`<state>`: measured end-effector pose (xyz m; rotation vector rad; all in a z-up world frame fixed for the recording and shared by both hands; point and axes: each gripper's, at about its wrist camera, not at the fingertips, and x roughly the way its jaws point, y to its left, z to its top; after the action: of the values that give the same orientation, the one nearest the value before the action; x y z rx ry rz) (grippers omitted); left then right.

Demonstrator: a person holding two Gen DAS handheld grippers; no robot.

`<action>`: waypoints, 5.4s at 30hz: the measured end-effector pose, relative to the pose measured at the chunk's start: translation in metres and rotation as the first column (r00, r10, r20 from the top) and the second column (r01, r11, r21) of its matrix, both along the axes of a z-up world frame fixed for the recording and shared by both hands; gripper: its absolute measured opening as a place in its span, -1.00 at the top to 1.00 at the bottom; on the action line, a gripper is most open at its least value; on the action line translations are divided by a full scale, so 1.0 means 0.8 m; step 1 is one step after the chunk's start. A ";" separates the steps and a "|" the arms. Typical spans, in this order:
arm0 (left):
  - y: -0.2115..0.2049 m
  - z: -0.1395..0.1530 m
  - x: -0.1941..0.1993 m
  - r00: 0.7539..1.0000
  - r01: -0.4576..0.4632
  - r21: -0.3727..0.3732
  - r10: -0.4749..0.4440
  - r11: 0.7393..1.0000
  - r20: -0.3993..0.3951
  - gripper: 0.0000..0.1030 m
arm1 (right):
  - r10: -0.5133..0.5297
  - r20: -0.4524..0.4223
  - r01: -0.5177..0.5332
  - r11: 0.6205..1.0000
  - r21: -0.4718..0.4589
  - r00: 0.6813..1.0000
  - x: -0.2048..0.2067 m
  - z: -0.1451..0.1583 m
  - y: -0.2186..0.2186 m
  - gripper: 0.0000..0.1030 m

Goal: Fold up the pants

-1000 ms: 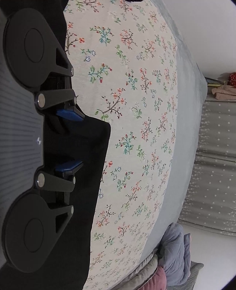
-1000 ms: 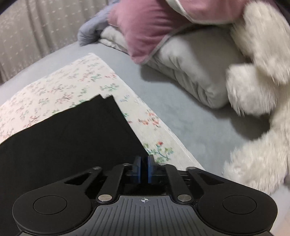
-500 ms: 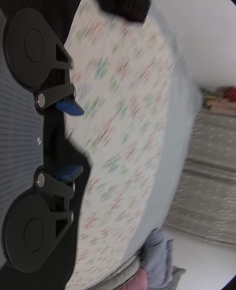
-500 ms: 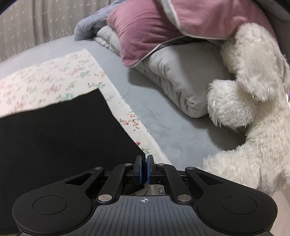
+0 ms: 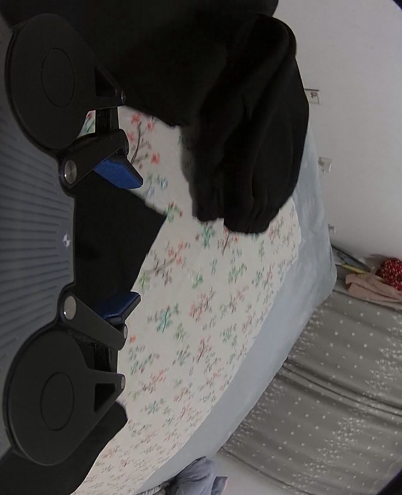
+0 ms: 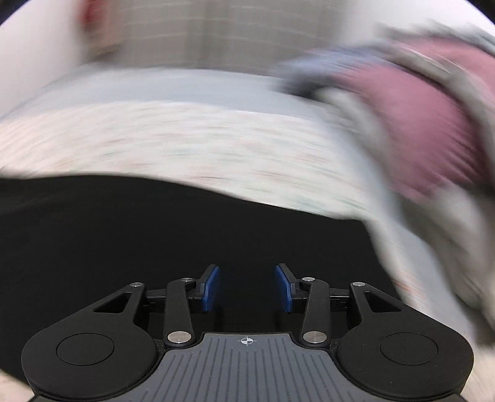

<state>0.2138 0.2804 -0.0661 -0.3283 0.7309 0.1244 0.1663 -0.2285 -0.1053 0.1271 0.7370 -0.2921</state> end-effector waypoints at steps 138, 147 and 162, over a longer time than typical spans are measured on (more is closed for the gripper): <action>0.017 -0.020 -0.079 0.947 -0.322 -0.052 0.321 0.945 -0.022 0.05 | 0.725 0.147 -0.740 0.663 0.112 0.673 0.028 0.025 0.339 -0.04; -0.049 0.016 -0.071 0.947 -0.281 0.118 0.256 0.952 0.193 -0.28 | 0.613 0.101 -0.619 0.754 0.221 0.783 0.045 0.031 0.218 -0.13; -0.293 -0.084 0.014 0.953 0.299 0.213 -0.278 0.930 -0.122 -0.42 | 0.224 -0.129 -0.203 0.967 0.155 0.966 -0.008 -0.028 0.002 -0.13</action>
<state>0.2249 0.0461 -0.1329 0.0087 0.8377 -0.0567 0.1597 -0.2265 -0.1280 0.1592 0.9089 -0.0428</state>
